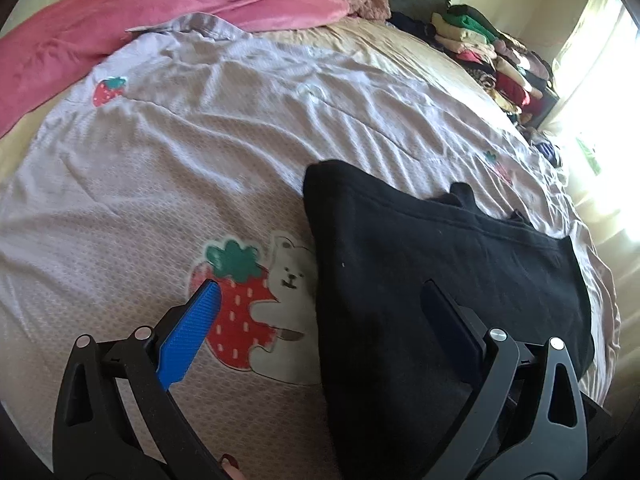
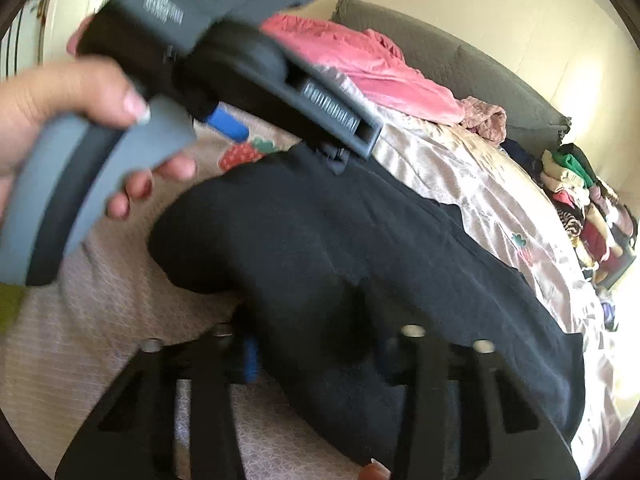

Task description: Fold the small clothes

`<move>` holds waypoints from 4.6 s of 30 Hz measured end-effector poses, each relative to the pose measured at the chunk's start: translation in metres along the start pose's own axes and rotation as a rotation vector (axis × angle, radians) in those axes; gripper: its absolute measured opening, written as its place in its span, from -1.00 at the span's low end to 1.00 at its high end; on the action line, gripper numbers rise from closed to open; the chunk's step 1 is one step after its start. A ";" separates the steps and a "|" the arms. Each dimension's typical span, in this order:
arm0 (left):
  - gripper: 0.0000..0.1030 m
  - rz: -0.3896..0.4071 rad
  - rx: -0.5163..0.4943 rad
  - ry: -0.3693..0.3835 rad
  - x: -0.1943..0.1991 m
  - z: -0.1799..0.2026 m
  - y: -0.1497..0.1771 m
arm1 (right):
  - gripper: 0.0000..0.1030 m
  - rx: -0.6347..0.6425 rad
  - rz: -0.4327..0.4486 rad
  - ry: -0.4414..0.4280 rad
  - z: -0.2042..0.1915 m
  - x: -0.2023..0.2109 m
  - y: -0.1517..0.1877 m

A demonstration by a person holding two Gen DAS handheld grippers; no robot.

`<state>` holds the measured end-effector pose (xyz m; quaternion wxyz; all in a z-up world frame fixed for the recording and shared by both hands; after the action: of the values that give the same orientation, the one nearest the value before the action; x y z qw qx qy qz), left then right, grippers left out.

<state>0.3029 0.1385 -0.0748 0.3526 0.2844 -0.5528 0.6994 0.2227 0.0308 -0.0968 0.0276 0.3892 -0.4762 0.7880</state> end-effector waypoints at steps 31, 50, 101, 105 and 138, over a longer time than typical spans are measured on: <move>-0.53 0.081 -0.068 0.261 0.042 0.130 0.003 | -0.65 -0.372 0.154 -0.026 0.077 0.092 0.037; -0.49 -0.022 -0.206 0.222 -0.005 0.275 0.010 | -0.74 -0.665 0.118 0.014 0.158 0.135 0.110; 0.49 -0.005 -0.199 0.222 0.004 0.235 0.066 | -0.78 -1.002 0.067 -0.271 0.264 0.135 0.152; 0.56 -0.004 -0.222 0.196 0.000 0.240 0.070 | -0.83 -0.920 -0.020 -0.060 0.265 0.125 0.162; 0.81 0.056 -0.223 0.187 0.046 0.223 0.088 | 0.91 -0.823 0.210 0.136 0.217 0.247 0.164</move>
<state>0.2065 -0.0831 -0.0377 0.4124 0.1617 -0.5994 0.6668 0.1110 -0.3070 -0.0054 0.1314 0.2423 -0.7851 0.5547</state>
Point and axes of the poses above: each gripper's, at about its wrist camera, not at the fingertips, and x roughly against the way its jaws point, z to its right, y to its underside, the point moved 3 cm from there along -x, roughly the way its jaws point, and after that the axes turned 4 degrees about -x, right-handed, at the moved point
